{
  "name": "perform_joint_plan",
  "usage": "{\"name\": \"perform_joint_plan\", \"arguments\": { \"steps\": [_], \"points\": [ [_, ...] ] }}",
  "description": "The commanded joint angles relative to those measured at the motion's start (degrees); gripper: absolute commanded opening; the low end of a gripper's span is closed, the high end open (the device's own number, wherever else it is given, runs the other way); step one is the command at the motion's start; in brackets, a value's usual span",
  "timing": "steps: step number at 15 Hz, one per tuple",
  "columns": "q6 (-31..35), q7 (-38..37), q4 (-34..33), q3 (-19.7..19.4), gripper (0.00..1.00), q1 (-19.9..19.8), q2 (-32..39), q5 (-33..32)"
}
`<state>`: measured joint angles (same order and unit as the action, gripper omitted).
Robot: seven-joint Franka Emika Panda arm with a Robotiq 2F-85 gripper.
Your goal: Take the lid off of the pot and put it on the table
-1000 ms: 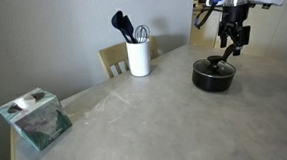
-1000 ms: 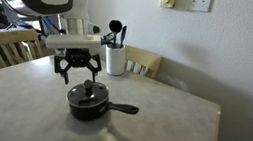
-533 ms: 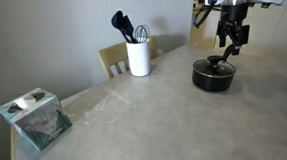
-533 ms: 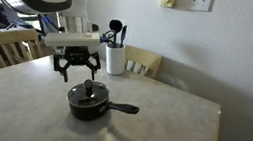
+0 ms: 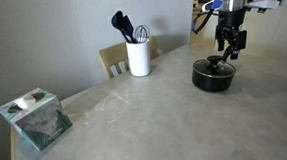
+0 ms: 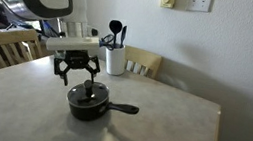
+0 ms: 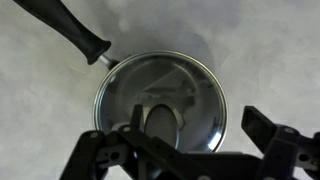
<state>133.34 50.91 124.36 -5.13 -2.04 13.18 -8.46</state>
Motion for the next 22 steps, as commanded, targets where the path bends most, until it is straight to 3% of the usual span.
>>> {"name": "perform_joint_plan", "arguments": {
  "steps": [1, 12, 13, 14, 22],
  "points": [
    [1.13, -0.87, -2.51, 1.17, 1.0, -1.71, 3.1, -1.27],
    [-0.31, 4.39, -10.08, 5.31, 1.0, -6.58, 10.63, 9.22],
    [-0.51, 4.54, -10.4, 5.53, 0.75, -6.76, 10.93, 9.39],
    [-0.79, 4.25, -10.71, 5.57, 0.74, -6.78, 11.18, 9.12],
    [-4.11, -0.91, -10.68, 4.29, 0.18, -4.76, 8.78, 3.16]
  ]
}}
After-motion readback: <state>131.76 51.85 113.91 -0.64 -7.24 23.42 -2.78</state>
